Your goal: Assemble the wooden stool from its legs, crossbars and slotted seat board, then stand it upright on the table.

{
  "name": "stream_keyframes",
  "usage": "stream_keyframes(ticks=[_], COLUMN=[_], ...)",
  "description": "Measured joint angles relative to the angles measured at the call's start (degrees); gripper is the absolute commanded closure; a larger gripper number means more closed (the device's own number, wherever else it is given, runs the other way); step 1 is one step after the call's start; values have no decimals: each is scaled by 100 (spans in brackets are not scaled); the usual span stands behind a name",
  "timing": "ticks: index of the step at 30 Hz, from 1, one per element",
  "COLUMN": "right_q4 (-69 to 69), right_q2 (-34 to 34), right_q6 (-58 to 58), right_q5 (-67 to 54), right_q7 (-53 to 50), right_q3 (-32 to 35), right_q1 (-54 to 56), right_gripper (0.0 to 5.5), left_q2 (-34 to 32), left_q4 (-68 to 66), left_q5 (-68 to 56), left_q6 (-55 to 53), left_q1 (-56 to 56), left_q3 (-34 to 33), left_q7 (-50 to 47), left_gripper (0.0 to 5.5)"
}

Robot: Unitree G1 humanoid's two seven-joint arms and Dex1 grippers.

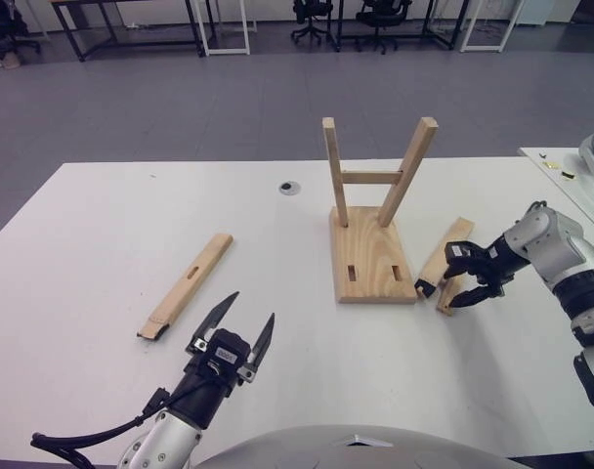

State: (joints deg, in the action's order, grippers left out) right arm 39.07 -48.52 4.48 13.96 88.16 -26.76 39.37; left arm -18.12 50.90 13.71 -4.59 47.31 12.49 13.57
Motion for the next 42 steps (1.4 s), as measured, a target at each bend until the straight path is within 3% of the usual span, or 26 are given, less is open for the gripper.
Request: stream_keyframes(ticks=[5,12,16,23,32,34,42], right_q4=[774,1238,1280,1404,2070,2168,2487], right_q2=[246,2,-284,-126,-15,-3,169], right_q6=[-949,-2017,-2462,-3570,-5037,-5306,-5866], right_q5=[173,-120,-227,66,1456,1692,2363], right_q7=[392,419,429,68,-2052,-2503,-3349], right_q3=[-384,-1997,-2535,-1942,-1740,-1719,-1663], right_q1=[1035,1651,1792,1467,1204,1184,1379], right_gripper=[189,189,189,189,189,217,238], left_q2=[47,132,127,65,-32,-47,-43], left_q4=[26,43,41,42,153,160,227], left_q5=[59,286,291,284,273,275,306], left_q6=[5,29,33,33,-4,-16,-25], left_q1=[140,163,167,161,138,129,124], left_q3=[206,508,542,512,405,408,468], left_q7=[-53,-171,-182,-168,-79,-48,-50], left_gripper=[224,224,224,224,224,224,224])
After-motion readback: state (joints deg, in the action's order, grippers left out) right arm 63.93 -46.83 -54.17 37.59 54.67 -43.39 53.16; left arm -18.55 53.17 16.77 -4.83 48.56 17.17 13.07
